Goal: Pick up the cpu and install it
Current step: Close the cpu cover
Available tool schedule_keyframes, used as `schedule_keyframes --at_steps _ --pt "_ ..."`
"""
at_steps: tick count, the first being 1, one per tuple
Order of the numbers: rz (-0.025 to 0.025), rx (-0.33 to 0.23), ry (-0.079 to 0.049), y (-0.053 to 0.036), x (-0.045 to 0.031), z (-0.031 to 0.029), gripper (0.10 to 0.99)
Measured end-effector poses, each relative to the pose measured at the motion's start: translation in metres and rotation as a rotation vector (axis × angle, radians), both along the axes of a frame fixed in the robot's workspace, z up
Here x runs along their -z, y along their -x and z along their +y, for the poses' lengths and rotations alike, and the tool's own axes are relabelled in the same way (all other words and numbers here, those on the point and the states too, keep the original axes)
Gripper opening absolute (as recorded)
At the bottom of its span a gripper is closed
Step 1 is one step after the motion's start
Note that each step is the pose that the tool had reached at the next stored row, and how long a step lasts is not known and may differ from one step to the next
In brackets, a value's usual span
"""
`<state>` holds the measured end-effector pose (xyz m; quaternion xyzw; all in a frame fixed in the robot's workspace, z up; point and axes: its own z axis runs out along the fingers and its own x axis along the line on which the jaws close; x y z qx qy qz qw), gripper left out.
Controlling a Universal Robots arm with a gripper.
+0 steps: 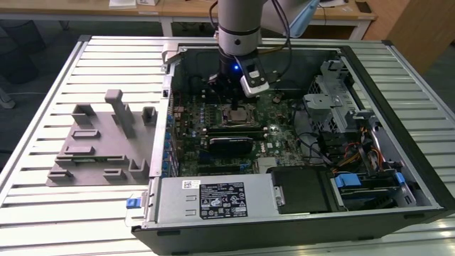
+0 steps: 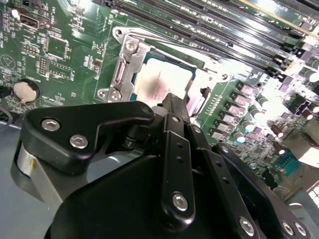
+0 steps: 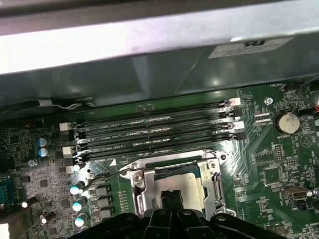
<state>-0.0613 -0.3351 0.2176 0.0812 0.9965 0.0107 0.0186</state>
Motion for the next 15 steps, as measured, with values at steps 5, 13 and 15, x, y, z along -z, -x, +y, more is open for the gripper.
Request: schedule_keyframes --at_steps 5,13,15 --pt "0.0001 0.0 0.0 0.0021 0.0018 -0.003 0.106" --pt "-0.0025 -0.001 -0.007 0.0087 0.0067 -0.0054 0.106" --pt "-0.0033 -0.002 -0.01 0.0102 0.008 -0.0054 0.106"
